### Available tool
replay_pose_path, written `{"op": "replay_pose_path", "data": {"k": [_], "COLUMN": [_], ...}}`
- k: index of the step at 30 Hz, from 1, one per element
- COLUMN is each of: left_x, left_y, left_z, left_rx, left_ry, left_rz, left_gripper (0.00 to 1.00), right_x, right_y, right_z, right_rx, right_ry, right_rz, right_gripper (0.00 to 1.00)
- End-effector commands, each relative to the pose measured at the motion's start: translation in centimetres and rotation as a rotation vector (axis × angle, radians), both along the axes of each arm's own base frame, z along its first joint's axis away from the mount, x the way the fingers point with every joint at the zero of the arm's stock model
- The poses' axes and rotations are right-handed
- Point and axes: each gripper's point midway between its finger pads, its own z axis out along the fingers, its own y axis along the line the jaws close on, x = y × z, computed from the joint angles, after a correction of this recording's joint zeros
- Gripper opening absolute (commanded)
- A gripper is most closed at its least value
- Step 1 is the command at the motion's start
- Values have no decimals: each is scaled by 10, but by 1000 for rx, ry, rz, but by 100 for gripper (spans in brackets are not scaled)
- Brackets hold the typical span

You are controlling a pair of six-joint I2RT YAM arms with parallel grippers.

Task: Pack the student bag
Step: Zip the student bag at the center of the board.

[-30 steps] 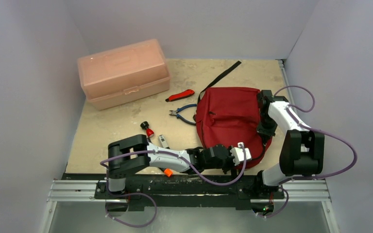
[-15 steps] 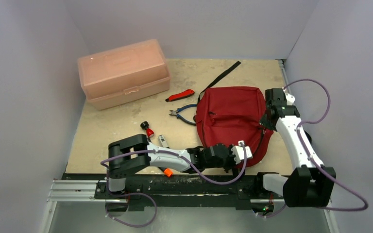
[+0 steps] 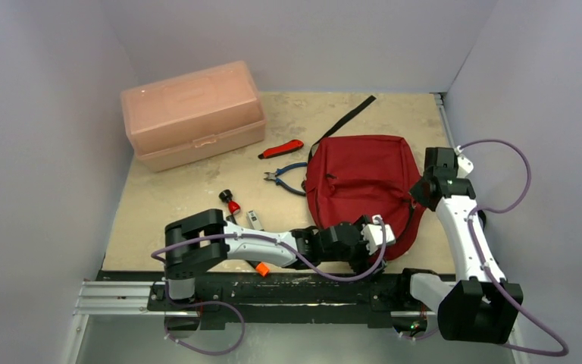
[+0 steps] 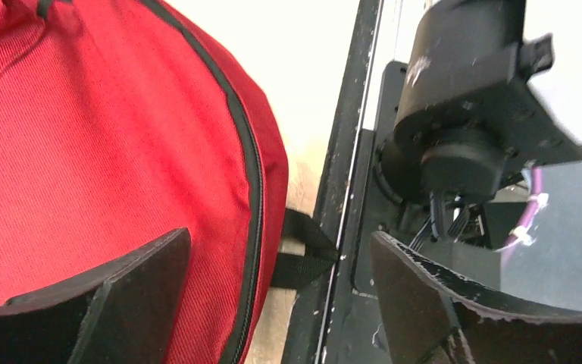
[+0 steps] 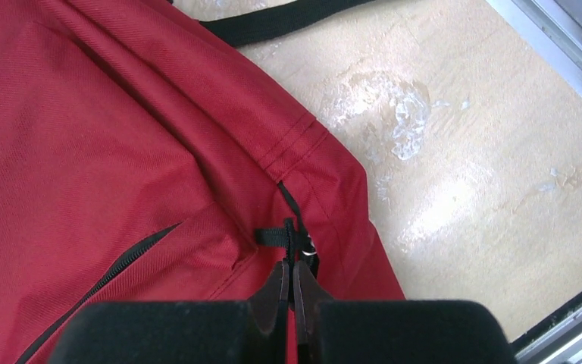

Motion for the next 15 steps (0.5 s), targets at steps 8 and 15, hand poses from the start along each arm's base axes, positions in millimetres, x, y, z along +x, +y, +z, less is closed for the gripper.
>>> {"op": "replay_pose_path", "data": {"k": [8, 15], "left_x": [19, 20], "left_y": [-68, -92], "left_z": [69, 39], "left_rx": [-222, -183], "left_ry": [-95, -127], "left_rz": [36, -7], "left_gripper": [94, 79], "right_x": [-20, -26], "right_y": [1, 3], "right_z": [8, 20], "right_rx": [27, 30], "right_ry": [36, 17], "right_rz": [-53, -48], "right_gripper": [0, 0]}}
